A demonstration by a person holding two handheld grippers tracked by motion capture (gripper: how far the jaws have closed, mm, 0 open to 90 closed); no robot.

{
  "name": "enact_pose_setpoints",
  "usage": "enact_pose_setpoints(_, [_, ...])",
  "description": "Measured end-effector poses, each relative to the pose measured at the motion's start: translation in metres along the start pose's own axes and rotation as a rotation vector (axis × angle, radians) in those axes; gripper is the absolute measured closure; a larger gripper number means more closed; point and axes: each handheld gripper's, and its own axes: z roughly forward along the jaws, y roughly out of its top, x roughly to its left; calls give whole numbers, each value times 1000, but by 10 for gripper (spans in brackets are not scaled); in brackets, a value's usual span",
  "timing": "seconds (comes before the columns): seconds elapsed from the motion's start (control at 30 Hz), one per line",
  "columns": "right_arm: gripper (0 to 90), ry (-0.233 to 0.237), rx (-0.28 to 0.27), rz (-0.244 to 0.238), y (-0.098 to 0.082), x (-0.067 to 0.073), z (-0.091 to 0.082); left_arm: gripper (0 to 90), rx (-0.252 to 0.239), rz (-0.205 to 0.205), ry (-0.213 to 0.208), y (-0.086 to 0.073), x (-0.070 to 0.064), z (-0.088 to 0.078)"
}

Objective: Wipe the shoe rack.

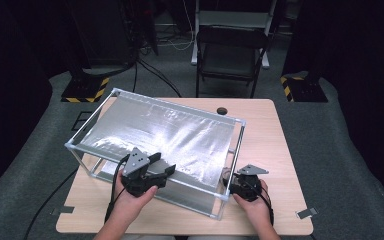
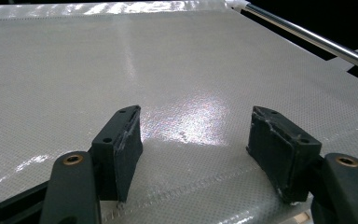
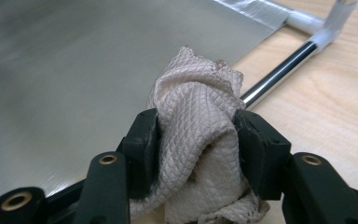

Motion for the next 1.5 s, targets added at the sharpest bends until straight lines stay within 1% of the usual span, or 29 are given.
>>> enact_pose_setpoints(0.1, [511,-18,4,-19,-1,5,-2,342,-2,1,-1,0,0,0])
enact_pose_setpoints(0.23, [509,17,14,-55,-10,19,-11,342,-1,-1,-6,-1,1,-1])
enact_pose_setpoints(0.33, [502,40,22,-78,-13,20,-15,343,-2,-2,-8,-1,0,-1])
enact_pose_setpoints(0.37, [499,50,30,-68,-11,18,-14,343,-3,-7,-9,-1,0,-1])
enact_pose_setpoints(0.4, [499,44,31,-77,-9,14,-12,343,-2,-4,-9,-1,0,-2])
enact_pose_setpoints(0.43, [499,39,26,-61,-7,11,-9,343,-4,-18,-10,-2,-1,-1])
enact_pose_setpoints(0.47, [499,28,22,-68,-4,6,-6,343,-4,-12,-10,-2,-1,-2])
enact_pose_setpoints(0.5, [499,21,19,-53,0,1,-3,343,-5,-16,-11,-2,-1,-1])
enact_pose_setpoints(0.53, [497,15,19,-54,3,-6,1,343,-5,-19,-12,-2,-2,-1])
enact_pose_setpoints(0.57, [495,3,19,-21,7,-10,4,343,-6,-17,-12,-2,-2,-1])
enact_pose_setpoints(0.6, [494,-3,19,-25,11,-16,7,343,-2,-14,-16,-2,-2,-2])
enact_pose_setpoints(0.63, [494,-3,19,-25,11,-16,7,343,-2,-14,-16,-2,-2,-2])
enact_pose_setpoints(0.67, [487,-26,15,-21,18,-24,13,343,-4,-12,-16,-2,-2,-1])
enact_pose_setpoints(0.73, [484,-29,19,-15,23,-30,17,343,-5,-12,-17,-2,-1,-1])
enact_pose_setpoints(0.8, [486,-31,22,-4,23,-31,19,343,-9,-15,-14,-2,-2,-1])
enact_pose_setpoints(0.83, [490,-41,18,12,22,-28,18,343,-9,-15,-14,-2,-2,-1])
enact_pose_setpoints(0.87, [492,-51,15,-3,20,-26,17,343,-8,-11,-16,-2,-1,-1])
enact_pose_setpoints(0.9, [495,-46,21,8,18,-21,15,343,-12,-16,-14,-2,-2,0])
enact_pose_setpoints(0.93, [497,-40,15,-18,15,-17,13,343,-11,-15,-14,-2,-1,0])
enact_pose_setpoints(1.0, [497,-34,3,-41,7,-8,8,343,-9,-14,-16,-2,-1,-1])
enact_pose_setpoints(1.03, [497,-34,3,-41,7,-8,8,343,-9,-14,-16,-2,-1,-1])
enact_pose_setpoints(1.07, [496,-32,-6,-53,1,-1,4,343,-12,-17,-17,-3,-1,-1])
enact_pose_setpoints(1.1, [496,-32,-6,-53,1,-1,4,343,-12,-17,-17,-3,-1,-1])
enact_pose_setpoints(1.2, [470,5,16,-36,4,-9,7,343,-12,-20,-16,-3,-2,-1])
enact_pose_setpoints(1.3, [469,0,19,-13,13,-21,14,343,-13,-21,-17,-3,-2,-1])
enact_pose_setpoints(1.33, [469,-19,29,-28,16,-26,16,343,-13,-20,-17,-3,-2,-1])
enact_pose_setpoints(1.37, [469,-36,29,-5,20,-27,19,343,-12,-19,-17,-3,-2,-1])
enact_pose_setpoints(1.43, [469,-67,30,-7,27,-34,25,343,-10,-16,-19,-3,-1,-2])
enact_pose_setpoints(1.5, [467,-83,22,-5,32,-41,30,343,-12,-16,-20,-3,-1,-1])
